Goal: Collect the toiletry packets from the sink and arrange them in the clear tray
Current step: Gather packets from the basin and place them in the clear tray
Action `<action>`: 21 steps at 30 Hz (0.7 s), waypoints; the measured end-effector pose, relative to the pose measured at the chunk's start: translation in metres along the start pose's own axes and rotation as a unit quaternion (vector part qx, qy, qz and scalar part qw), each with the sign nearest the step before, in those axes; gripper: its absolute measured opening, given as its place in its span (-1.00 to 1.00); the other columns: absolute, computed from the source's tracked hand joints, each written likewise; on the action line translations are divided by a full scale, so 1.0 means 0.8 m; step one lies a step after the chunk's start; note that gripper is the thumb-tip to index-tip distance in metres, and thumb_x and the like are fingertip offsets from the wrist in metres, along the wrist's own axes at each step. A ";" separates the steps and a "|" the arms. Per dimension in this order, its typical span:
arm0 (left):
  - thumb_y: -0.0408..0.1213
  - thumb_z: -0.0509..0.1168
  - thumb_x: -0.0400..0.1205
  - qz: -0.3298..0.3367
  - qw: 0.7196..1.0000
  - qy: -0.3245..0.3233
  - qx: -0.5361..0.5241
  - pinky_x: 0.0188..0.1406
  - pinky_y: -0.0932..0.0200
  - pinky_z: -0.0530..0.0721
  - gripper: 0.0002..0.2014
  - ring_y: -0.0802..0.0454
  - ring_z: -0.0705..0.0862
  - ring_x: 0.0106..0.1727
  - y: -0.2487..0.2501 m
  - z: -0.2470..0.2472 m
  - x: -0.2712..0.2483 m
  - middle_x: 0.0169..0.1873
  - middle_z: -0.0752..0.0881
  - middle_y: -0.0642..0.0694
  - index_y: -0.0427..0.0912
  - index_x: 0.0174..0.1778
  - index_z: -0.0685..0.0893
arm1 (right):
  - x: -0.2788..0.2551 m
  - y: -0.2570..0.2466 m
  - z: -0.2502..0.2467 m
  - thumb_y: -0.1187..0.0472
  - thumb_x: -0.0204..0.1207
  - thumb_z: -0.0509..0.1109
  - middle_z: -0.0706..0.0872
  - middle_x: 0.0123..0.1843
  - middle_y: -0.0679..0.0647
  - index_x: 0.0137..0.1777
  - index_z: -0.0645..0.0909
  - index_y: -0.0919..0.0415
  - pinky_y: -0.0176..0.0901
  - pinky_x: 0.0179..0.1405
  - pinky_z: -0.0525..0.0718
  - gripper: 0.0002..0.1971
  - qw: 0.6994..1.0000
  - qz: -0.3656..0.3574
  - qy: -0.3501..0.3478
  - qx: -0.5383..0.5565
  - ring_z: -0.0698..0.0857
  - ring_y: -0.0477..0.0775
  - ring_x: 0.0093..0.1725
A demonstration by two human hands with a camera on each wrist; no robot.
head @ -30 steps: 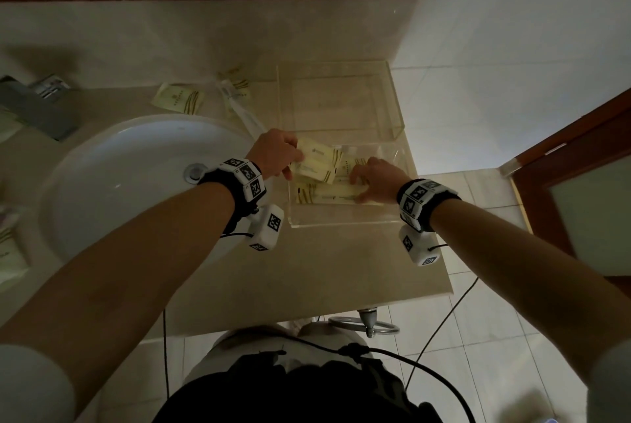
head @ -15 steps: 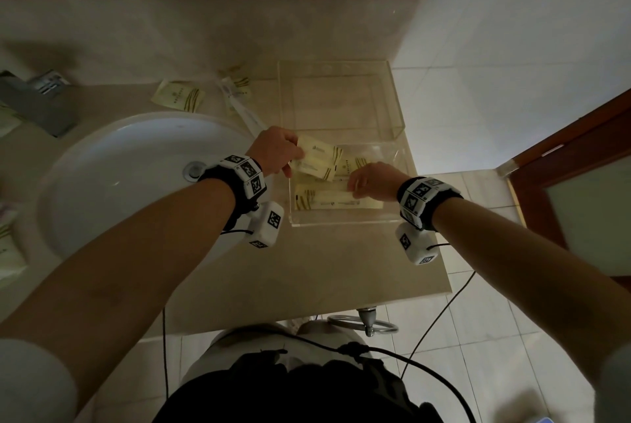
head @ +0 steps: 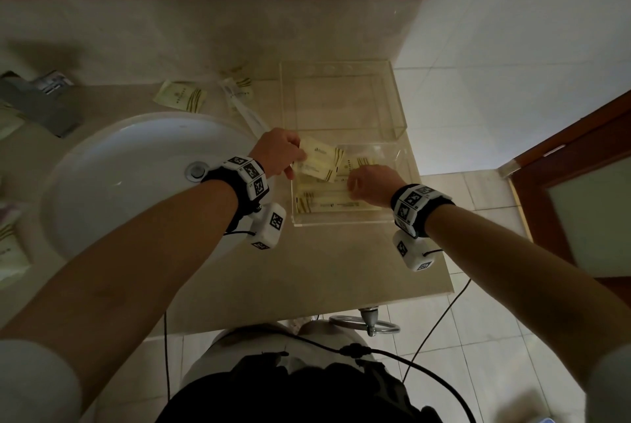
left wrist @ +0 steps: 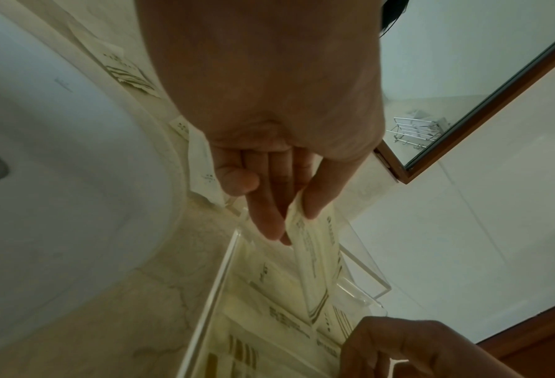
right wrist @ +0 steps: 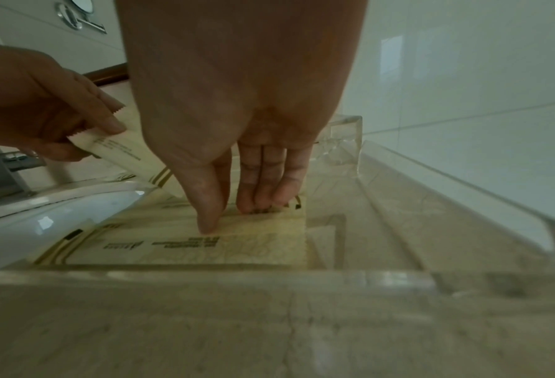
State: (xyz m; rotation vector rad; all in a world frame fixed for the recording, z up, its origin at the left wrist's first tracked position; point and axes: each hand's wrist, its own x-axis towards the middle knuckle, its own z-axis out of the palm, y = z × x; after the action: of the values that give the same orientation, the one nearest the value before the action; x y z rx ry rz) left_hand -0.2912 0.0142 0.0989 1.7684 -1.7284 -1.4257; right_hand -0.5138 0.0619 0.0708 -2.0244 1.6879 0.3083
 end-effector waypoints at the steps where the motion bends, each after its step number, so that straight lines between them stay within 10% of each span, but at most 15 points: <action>1: -0.35 0.38 0.54 0.001 1.000 -0.001 -0.001 -0.69 0.29 0.43 -0.98 0.03 0.70 -0.57 -0.001 0.000 0.000 -0.33 0.75 -0.16 -0.21 -0.19 0.69 | -0.001 0.000 0.000 0.06 0.48 0.40 0.70 -0.03 -0.06 -0.03 0.63 -0.07 -0.18 -0.09 0.49 -0.91 1.000 0.001 -0.002 -0.001 0.66 0.03 0.00; 9: -0.34 0.39 0.53 -0.010 1.000 0.000 0.006 -0.66 0.29 0.45 -0.84 0.02 0.70 -0.58 -0.005 0.005 0.002 -0.22 0.79 -0.29 -0.34 -0.04 0.71 | 0.000 -0.002 -0.002 -0.01 0.50 0.42 0.69 0.02 0.00 0.05 0.61 0.02 -0.14 -0.03 0.53 -0.80 1.000 0.013 -0.025 -0.005 0.63 0.07 0.03; 21: -0.38 0.39 0.50 -0.003 0.996 -0.078 0.047 -0.61 0.26 0.40 -0.84 -0.05 0.72 -0.50 0.007 0.015 -0.001 -0.31 0.75 -0.19 -0.38 -0.06 0.74 | 0.005 -0.012 -0.029 0.00 0.52 0.44 0.68 0.11 -0.02 0.29 0.61 0.05 -0.23 -0.03 0.55 -0.64 0.960 0.026 0.044 0.277 0.64 -0.02 0.04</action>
State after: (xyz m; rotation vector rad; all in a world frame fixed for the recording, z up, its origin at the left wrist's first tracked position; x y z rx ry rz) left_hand -0.3041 0.0182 0.0979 1.7525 -1.8983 -1.5448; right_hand -0.5069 0.0480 0.0905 -1.5950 1.6486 -0.2250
